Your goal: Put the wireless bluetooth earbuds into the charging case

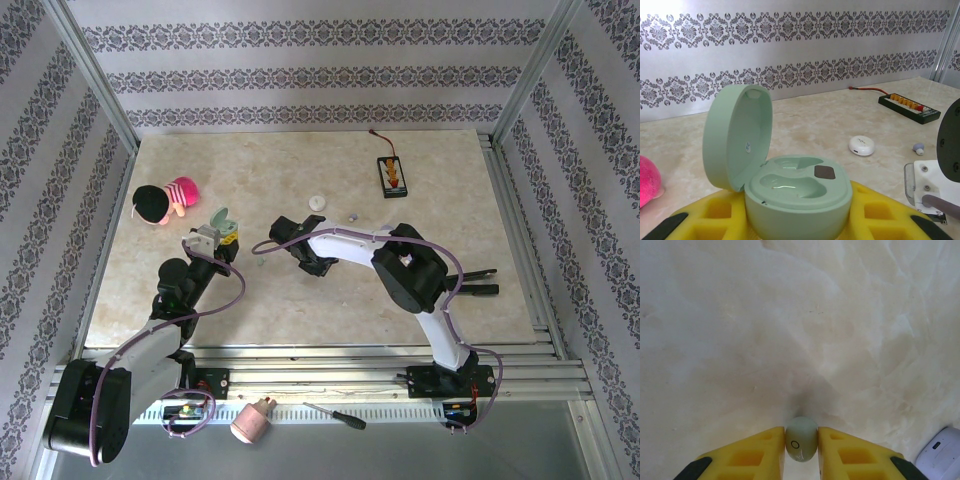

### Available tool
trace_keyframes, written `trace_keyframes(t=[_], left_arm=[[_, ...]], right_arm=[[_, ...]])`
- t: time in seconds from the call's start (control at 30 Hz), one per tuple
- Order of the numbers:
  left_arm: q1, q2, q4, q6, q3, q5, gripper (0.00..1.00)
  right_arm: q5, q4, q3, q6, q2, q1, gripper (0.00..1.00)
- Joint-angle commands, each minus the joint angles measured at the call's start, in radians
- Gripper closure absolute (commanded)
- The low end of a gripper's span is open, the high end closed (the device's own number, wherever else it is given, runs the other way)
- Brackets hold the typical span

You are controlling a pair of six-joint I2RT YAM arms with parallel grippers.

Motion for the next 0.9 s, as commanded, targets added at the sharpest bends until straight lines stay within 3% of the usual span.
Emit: trace_keyframes(t=[0.0,0.43,0.63,0.87], left_arm=[[0.014,-0.004,0.013,0.009,0.003,0.004,0.78],[0.013,0.006,0.021,0.025,0.002,0.029,0.78],[0.013,0.019,0.03,0.037,0.008,0.094,0.79],[0.007,0.048,0.066,0.027,0.029,0.224,0.78]], right_arm=[[0.015,-0.023,0.024,-0.007,0.025,-0.011,0.76],[-0.013,-0.01,0.017,0.024,-0.03,-0.024,0.83],[-0.166,0.046,-0.057,0.11,-0.181,-0.081,0.83],[-0.489,0.116,-0.178,0.277,-0.368,-0.208,0.81]])
